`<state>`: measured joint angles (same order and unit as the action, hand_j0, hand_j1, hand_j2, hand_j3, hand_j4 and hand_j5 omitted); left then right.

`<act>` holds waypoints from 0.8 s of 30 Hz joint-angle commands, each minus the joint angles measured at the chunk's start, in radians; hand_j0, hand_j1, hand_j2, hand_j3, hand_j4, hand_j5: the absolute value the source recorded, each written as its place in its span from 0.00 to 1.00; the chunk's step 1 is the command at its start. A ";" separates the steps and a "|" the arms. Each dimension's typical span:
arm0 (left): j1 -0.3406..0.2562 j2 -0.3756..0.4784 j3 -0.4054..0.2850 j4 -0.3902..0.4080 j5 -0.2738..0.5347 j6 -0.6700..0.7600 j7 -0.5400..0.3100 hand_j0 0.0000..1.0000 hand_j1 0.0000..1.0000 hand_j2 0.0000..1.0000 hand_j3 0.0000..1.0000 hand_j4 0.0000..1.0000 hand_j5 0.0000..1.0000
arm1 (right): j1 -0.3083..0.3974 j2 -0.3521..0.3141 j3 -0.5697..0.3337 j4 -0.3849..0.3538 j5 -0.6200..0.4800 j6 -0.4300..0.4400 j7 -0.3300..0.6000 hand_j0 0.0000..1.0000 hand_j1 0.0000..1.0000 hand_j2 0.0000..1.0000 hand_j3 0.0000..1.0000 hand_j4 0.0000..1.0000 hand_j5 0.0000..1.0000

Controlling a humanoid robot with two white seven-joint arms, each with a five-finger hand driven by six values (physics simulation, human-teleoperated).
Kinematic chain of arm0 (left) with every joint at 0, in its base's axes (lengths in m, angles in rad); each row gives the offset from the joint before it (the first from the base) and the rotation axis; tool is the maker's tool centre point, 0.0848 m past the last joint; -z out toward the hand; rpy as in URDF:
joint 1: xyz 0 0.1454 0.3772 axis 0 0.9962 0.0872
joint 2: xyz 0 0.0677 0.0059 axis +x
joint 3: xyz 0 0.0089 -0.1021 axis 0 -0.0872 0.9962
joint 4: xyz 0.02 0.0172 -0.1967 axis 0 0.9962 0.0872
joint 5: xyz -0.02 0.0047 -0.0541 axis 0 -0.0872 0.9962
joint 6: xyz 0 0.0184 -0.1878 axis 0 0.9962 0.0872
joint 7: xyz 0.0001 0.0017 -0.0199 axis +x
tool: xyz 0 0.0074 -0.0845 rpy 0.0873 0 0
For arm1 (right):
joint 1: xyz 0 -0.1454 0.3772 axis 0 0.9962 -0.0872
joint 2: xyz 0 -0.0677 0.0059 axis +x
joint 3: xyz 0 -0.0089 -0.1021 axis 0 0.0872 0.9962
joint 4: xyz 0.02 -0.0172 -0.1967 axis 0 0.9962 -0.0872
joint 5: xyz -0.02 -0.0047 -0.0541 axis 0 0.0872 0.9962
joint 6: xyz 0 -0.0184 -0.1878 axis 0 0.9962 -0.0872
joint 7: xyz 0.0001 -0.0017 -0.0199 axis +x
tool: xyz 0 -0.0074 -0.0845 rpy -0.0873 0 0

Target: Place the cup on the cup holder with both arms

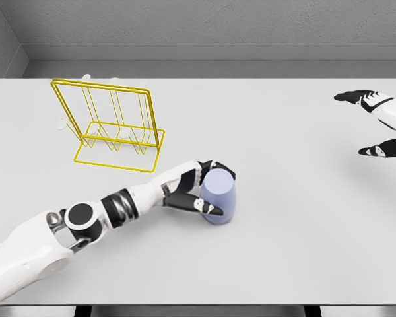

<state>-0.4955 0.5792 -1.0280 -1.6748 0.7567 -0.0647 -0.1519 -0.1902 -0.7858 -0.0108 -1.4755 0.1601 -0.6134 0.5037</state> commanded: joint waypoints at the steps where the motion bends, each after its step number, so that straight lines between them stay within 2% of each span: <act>1: 0.000 0.025 0.013 -0.023 0.004 -0.010 0.000 0.61 0.61 0.61 0.61 0.61 0.61 | 0.000 -0.001 0.000 -0.002 -0.008 0.003 -0.001 1.00 1.00 1.00 1.00 1.00 1.00; 11: -0.020 0.103 0.080 -0.074 0.033 -0.024 0.000 0.62 0.62 0.62 0.62 0.62 0.62 | 0.000 0.000 0.000 0.000 -0.008 0.003 -0.001 1.00 1.00 1.00 1.00 1.00 1.00; 16: -0.061 0.146 0.080 -0.085 0.047 -0.037 0.000 0.62 0.62 0.62 0.62 0.62 0.62 | 0.000 -0.001 -0.001 0.000 -0.008 0.003 -0.001 1.00 1.00 1.00 1.00 1.00 1.00; 24: -0.094 0.177 0.080 -0.112 0.047 -0.038 0.002 0.62 0.62 0.62 0.62 0.62 0.62 | 0.000 -0.001 -0.001 0.000 -0.008 0.003 -0.001 1.00 1.00 1.00 1.00 1.00 1.00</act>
<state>-0.5952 0.7453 -0.9489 -1.7783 0.8007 -0.1021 -0.1503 -0.1902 -0.7858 -0.0117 -1.4753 0.1596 -0.6134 0.5037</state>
